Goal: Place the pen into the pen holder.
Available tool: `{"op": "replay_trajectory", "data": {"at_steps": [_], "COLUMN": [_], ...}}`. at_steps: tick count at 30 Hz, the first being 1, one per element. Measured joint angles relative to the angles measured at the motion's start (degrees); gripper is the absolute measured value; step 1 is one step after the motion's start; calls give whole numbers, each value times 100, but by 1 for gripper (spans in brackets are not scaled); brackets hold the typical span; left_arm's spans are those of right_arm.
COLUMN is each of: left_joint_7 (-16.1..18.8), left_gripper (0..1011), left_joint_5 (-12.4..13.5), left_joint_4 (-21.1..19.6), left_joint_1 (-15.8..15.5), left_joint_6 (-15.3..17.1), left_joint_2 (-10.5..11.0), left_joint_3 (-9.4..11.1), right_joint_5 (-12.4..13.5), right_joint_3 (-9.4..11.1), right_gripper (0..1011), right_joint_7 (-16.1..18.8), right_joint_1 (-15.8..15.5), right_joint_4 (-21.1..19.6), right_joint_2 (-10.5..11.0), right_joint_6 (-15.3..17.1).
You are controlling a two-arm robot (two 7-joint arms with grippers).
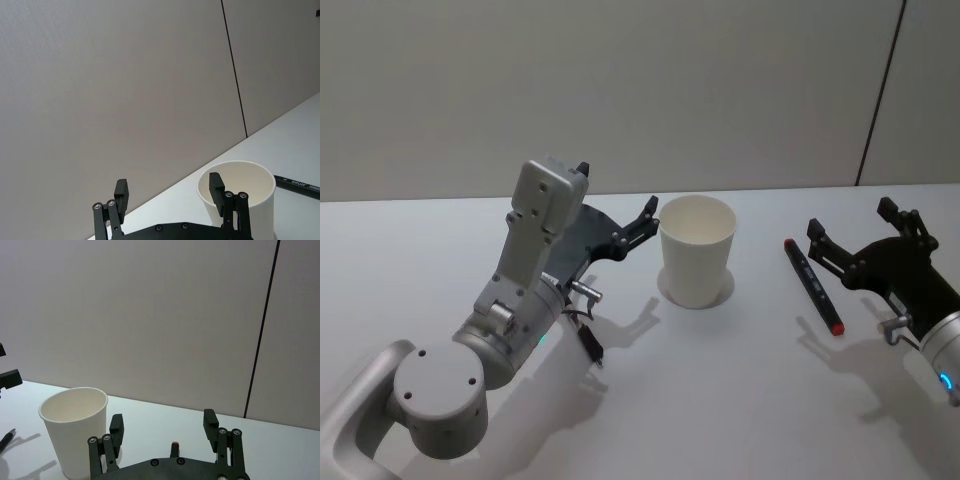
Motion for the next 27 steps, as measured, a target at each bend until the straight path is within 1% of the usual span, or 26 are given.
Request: {"op": "replay_trajectory", "data": {"at_steps": [27], "left_joint_7": [0], "left_gripper": [1001], "left_joint_5": [0], "left_joint_4": [0], "left_joint_1": [0], "left_joint_6": [0], "left_joint_2": [0], "left_joint_3": [0], "right_joint_5": [0], "right_joint_3": [0], "right_gripper": [1001], "right_joint_7": [0], "right_joint_1": [0], "right_joint_4": [0], "right_joint_2": [0], "right_joint_6": [0]}}
